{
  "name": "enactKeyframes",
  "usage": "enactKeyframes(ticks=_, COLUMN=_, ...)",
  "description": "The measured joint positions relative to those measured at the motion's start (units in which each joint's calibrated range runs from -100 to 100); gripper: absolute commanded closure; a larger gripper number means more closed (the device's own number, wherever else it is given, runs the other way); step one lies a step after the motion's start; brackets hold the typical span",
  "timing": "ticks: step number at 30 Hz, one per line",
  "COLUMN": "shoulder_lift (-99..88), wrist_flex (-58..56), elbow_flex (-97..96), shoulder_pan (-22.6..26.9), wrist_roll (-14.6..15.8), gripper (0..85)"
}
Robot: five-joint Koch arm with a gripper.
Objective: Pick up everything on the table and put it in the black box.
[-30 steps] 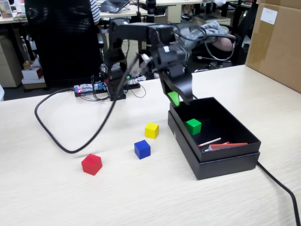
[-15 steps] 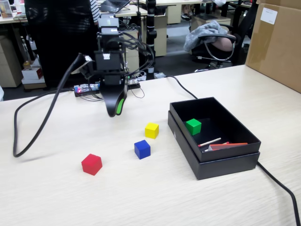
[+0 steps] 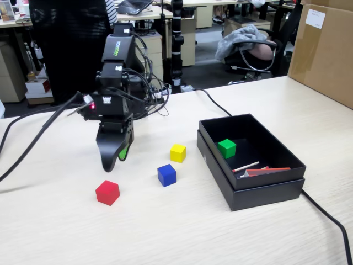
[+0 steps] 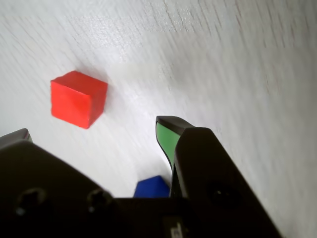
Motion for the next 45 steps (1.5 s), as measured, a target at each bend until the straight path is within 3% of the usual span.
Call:
enactKeyframes(ticks=11, shoulder_lift=21.23, wrist_flex=0.0, elbow_flex=15.52, shoulder_pan=-1.71, wrist_roll=-0.24, gripper=39.1)
enactKeyframes(ticks=15, shoulder_lift=24.08, wrist_flex=0.0, elbow_flex=18.62, shoulder_pan=-1.71, wrist_roll=-0.73, gripper=55.5)
enactKeyframes(ticks=16, shoulder_lift=24.21, wrist_flex=0.0, elbow_flex=19.08, shoulder_pan=-1.66, wrist_roll=-1.07, gripper=68.4)
enactKeyframes(ticks=18, shoulder_lift=24.47, wrist_flex=0.08, elbow_flex=19.17, shoulder_pan=-1.56, wrist_roll=-1.95, gripper=83.5)
enactKeyframes(ticks=27, shoulder_lift=22.65, wrist_flex=0.0, elbow_flex=18.62, shoulder_pan=-1.17, wrist_roll=-4.2, gripper=84.6)
enactKeyframes(ticks=31, shoulder_lift=10.23, wrist_flex=-0.15, elbow_flex=13.05, shoulder_pan=0.93, wrist_roll=-4.54, gripper=84.6)
enactKeyframes(ticks=36, shoulder_lift=-4.79, wrist_flex=-3.56, elbow_flex=12.51, shoulder_pan=6.5, wrist_roll=-4.44, gripper=84.7)
enactKeyframes(ticks=37, shoulder_lift=-9.71, wrist_flex=-6.58, elbow_flex=12.51, shoulder_pan=10.74, wrist_roll=-4.1, gripper=84.7)
enactKeyframes(ticks=39, shoulder_lift=-11.0, wrist_flex=-7.05, elbow_flex=12.41, shoulder_pan=12.6, wrist_roll=-3.91, gripper=84.7)
enactKeyframes(ticks=41, shoulder_lift=-11.91, wrist_flex=-7.12, elbow_flex=15.61, shoulder_pan=18.61, wrist_roll=-2.93, gripper=84.6)
enactKeyframes(ticks=45, shoulder_lift=-5.7, wrist_flex=-8.21, elbow_flex=20.63, shoulder_pan=23.2, wrist_roll=-2.34, gripper=84.7)
